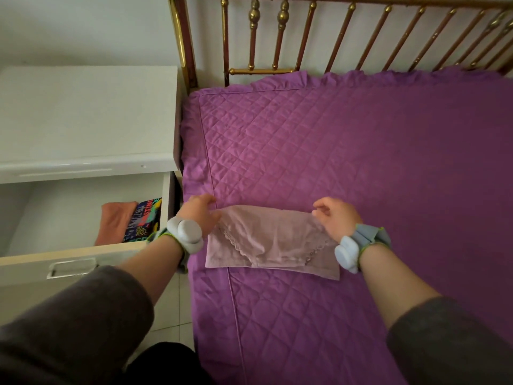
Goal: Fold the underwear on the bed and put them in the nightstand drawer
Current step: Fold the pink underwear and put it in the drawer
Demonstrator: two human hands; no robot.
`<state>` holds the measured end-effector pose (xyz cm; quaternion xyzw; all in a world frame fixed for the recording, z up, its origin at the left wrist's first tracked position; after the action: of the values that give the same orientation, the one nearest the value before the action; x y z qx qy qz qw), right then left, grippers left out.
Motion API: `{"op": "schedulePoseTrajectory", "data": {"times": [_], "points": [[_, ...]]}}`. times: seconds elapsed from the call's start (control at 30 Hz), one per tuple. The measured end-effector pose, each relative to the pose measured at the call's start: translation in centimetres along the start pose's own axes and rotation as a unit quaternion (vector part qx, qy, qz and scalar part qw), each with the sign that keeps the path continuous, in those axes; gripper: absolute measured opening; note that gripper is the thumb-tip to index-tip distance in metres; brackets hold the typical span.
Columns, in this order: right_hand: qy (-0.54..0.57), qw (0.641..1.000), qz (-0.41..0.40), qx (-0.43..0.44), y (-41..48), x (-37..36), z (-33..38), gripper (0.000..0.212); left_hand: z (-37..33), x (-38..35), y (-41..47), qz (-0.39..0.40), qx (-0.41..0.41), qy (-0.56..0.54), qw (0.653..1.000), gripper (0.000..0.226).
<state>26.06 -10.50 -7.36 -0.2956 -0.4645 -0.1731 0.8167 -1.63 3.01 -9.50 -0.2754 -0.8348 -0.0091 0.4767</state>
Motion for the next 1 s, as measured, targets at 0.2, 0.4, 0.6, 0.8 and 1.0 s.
{"op": "schedulePoseTrajectory", "data": {"times": [0.2,0.4,0.6,0.8,1.0], "points": [[-0.023,0.995,0.017,0.100,-2.8,-7.1,3.6,0.029,3.2,-3.4,-3.2,-0.046,0.124,-0.042,0.990,0.039],[-0.036,0.983,0.058,0.172,-4.8,-12.0,6.6,0.051,3.4,-4.9,-4.3,-0.037,0.193,-0.112,0.974,0.047],[-0.138,0.969,0.103,0.178,-5.2,-14.9,6.1,0.059,2.6,-5.2,-3.8,-0.037,0.159,-0.138,0.977,0.041],[-0.172,0.952,0.121,0.220,-6.4,-15.9,6.6,0.061,0.1,-4.9,-4.1,-0.072,0.065,-0.146,0.984,0.032],[-0.038,0.981,0.061,0.178,-6.8,-12.4,5.1,0.048,-3.1,-6.5,-3.8,0.015,-0.004,-0.131,0.991,0.068]]}}
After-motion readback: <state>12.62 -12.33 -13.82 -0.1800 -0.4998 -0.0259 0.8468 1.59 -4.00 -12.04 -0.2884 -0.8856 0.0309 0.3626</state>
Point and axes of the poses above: each hand's wrist, its own y-axis towards the middle knuckle, its own x-axis out of the back of the hand, z = x × y, the point moved 7 cm from there along y, towards the middle knuckle, and after that the axes turned 9 degrees about -x, right-handed, at the moved point
